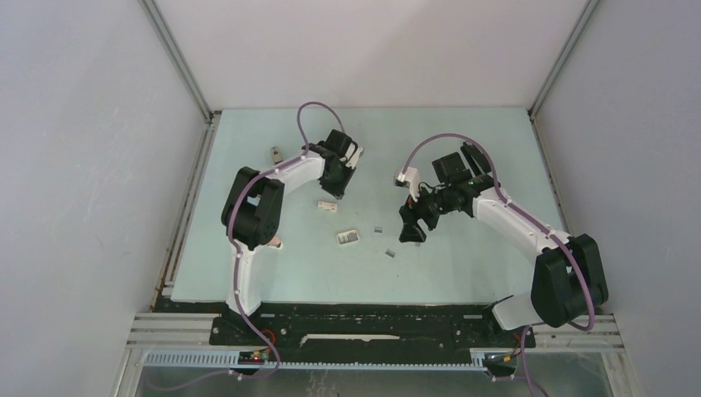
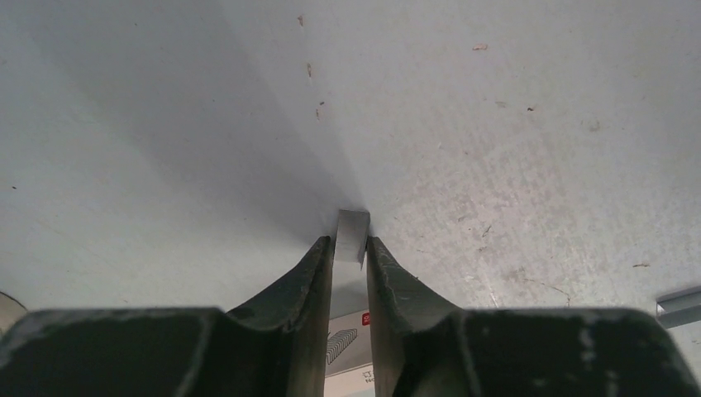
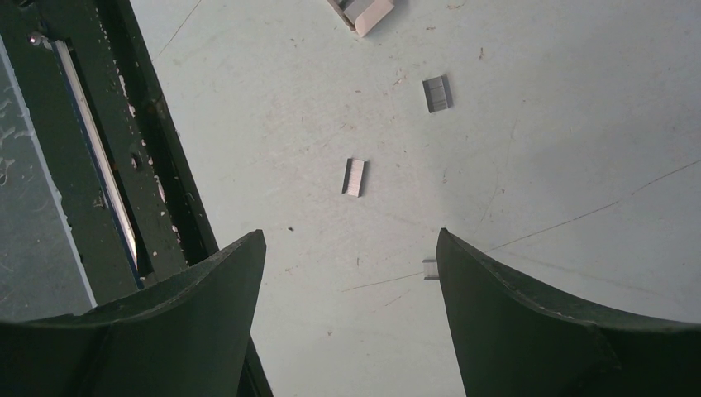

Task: Unload the staples from the stapler
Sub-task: Pick up the staple from the center of the board.

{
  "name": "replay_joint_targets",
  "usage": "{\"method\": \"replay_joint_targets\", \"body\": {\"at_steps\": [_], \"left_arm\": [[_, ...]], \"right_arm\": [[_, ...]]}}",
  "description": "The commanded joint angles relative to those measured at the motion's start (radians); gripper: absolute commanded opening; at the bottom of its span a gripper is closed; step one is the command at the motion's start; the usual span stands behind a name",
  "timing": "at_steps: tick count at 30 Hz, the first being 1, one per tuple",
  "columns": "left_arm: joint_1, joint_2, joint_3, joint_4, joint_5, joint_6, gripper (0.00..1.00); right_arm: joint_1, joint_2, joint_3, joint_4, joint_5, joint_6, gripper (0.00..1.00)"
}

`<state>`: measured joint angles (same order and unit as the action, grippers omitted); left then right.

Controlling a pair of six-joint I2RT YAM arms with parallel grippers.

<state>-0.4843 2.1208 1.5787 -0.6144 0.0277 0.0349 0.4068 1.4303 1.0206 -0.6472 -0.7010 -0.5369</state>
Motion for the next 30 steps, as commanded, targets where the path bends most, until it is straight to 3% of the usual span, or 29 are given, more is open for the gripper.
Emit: {"method": "replay_joint_targets", "body": {"at_steps": [1, 6, 10, 22, 30], "left_arm": [[-0.008, 0.016, 0.028, -0.032, -0.007, 0.014, 0.24], [-0.008, 0.002, 0.02, -0.023, 0.017, -0.004, 0.08], [-0.008, -0.047, -0.02, 0.035, 0.064, -0.028, 0.03], [-0.008, -0.245, -0.21, 0.261, 0.298, -0.186, 0.02], [-0.016, -0.377, -0.428, 0.573, 0.53, -0.377, 0.02]], "right_arm": [[-0.004, -0.031, 0.038, 0.0, -0.018, -0.011, 0.85], [-0.006, -0.03, 0.042, -0.008, -0.02, -0.011, 0.85], [-0.009, -0.031, 0.042, -0.009, -0.027, -0.01, 0.85], [-0.066, -0.046, 0.041, -0.004, -0.17, 0.036, 0.85], [-0.165, -0.063, 0.024, 0.075, -0.405, 0.21, 0.84]]}}
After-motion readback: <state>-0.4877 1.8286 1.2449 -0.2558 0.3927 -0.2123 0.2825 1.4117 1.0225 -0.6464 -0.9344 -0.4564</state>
